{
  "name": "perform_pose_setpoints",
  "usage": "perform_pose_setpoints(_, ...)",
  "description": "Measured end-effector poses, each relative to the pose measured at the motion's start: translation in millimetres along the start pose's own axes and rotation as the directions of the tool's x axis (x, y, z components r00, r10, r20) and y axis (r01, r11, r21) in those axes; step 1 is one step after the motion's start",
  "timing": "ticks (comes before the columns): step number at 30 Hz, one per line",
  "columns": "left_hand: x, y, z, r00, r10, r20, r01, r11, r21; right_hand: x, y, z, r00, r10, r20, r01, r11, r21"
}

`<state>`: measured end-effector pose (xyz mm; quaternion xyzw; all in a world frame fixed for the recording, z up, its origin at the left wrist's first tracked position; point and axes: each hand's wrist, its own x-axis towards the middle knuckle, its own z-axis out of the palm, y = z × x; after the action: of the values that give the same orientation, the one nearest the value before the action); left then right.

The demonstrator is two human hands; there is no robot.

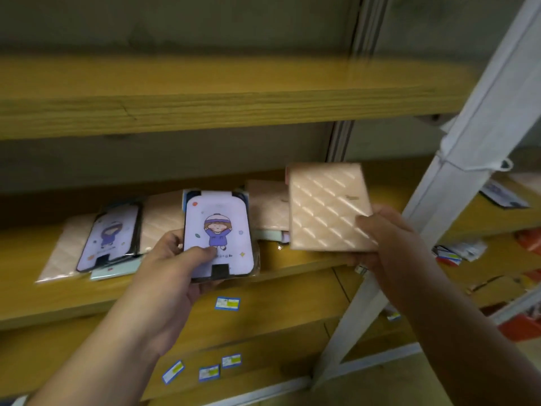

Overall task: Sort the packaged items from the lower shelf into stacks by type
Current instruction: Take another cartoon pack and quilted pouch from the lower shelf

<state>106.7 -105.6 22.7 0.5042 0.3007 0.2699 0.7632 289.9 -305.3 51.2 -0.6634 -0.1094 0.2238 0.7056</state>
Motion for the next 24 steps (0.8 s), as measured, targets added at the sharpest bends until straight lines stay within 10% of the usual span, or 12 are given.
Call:
perform_pose_setpoints(11, -118, -52, 113, 0.996, 0.085, -0.006, -0.085, 0.996, 0.026, -86, -23, -139, 0.964, 0.120, 0.235, -0.109, 0.992, -0.062)
perform_pose_setpoints(16, -156, -90, 182, 0.998, 0.062, 0.002, -0.062, 0.997, 0.041, -96, -29, -236, 0.988, 0.091, 0.121, -0.082, 0.994, -0.077)
perform_pose_setpoints(24, -165, -113, 303, 0.984, -0.095, 0.150, 0.083, 0.993, 0.082, -99, -29, -364, 0.989, -0.091, 0.115, 0.061, 0.969, 0.241)
